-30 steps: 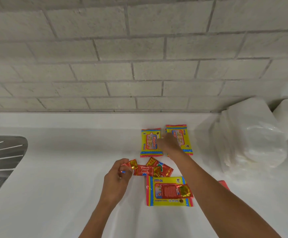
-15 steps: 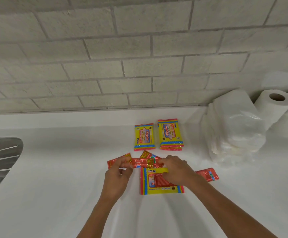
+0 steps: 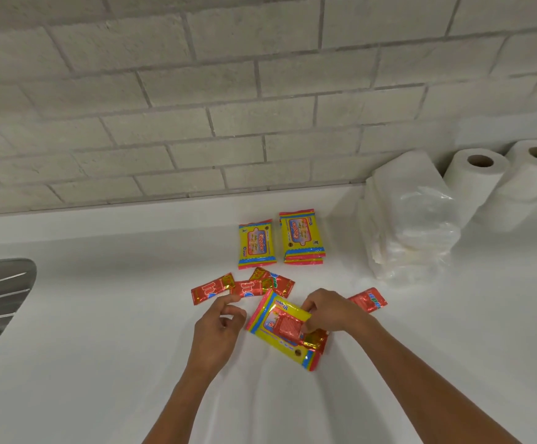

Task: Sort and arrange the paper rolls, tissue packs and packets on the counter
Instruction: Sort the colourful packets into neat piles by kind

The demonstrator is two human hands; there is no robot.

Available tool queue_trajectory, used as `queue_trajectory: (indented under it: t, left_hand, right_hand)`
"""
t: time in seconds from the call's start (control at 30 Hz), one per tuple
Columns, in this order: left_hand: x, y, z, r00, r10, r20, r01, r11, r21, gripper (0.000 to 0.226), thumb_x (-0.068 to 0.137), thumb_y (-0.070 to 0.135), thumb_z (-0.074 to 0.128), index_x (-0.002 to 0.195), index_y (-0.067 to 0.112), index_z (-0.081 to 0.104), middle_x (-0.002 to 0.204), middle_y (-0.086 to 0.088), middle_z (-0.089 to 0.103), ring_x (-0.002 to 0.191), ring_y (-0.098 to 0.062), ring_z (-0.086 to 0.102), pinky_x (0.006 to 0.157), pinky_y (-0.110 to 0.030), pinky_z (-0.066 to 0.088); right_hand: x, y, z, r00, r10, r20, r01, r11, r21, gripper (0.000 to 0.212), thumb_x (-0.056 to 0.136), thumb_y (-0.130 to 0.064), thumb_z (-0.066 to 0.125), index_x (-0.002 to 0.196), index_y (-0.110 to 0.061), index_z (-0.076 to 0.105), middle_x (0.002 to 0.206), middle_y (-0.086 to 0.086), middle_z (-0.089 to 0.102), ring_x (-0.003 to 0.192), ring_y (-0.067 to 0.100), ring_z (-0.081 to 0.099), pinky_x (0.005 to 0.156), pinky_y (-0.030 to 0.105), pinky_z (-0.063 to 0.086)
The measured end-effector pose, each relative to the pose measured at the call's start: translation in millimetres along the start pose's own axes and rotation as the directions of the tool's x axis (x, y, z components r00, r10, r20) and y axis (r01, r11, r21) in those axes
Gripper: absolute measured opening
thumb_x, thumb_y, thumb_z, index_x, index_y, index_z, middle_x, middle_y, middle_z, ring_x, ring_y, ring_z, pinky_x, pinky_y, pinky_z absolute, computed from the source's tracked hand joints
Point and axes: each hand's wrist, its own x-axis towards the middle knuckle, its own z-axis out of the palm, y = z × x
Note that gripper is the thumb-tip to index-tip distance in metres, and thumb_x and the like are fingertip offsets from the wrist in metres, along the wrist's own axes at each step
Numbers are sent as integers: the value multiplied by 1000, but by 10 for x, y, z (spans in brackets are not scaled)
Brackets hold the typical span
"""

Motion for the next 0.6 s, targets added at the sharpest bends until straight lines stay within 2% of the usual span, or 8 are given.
queue_trajectory:
  t: [0.13, 0.3, 0.4, 0.5, 0.6]
  left_hand:
    - [-78, -8, 34, 1000, 12, 13, -12, 1000, -10, 24, 96, 17, 62, 117, 29, 63, 94, 12, 68, 86, -11, 67, 67, -19, 48]
    - [-116, -40, -1, 1000, 5, -2, -5, 1000, -24, 23, 96, 21, 63, 117, 31, 60, 105, 6, 67, 92, -13, 65, 67, -21, 52]
    - [-139, -51, -22, 999, 25, -45, -27, 999, -46, 24, 95, 21, 65, 117, 28, 61, 106, 5, 68, 98, -17, 65, 76, -31, 57]
    - [-177, -23, -20, 993, 50, -106, -57, 996, -63, 27, 94, 22, 66, 119, 27, 62, 108, 8, 66, 95, -12, 64, 73, -26, 53]
    - [-219, -2, 38, 993, 38, -115, -53, 990, -132, 30, 94, 28, 65, 123, 31, 60, 111, 10, 65, 97, -14, 65, 79, -33, 56]
  right_hand:
    - [-123, 92, 21, 997, -17, 81, -8, 955, 296, 41, 73, -26, 86, 109, -17, 69, 108, 1, 71, 101, 18, 68, 84, 34, 56]
    - [-248, 82, 35, 997, -24, 68, -13, 865, 502, 32, 73, -24, 87, 99, -18, 70, 104, 4, 75, 94, 18, 72, 78, 33, 58]
    - [-298, 57, 21, 1000, -12, -17, 20, 816, 578, 28, 74, -20, 86, 95, -14, 69, 101, 6, 75, 90, 17, 73, 74, 30, 59]
    - [-353, 23, -10, 991, -3, -134, 89, 761, 642, 29, 74, -18, 86, 96, -11, 70, 91, 3, 76, 84, 14, 74, 63, 23, 55]
    - [-408, -42, -15, 972, 17, -233, 170, 633, 755, 23, 76, -16, 84, 92, -12, 69, 80, -1, 73, 68, 6, 70, 51, 16, 47]
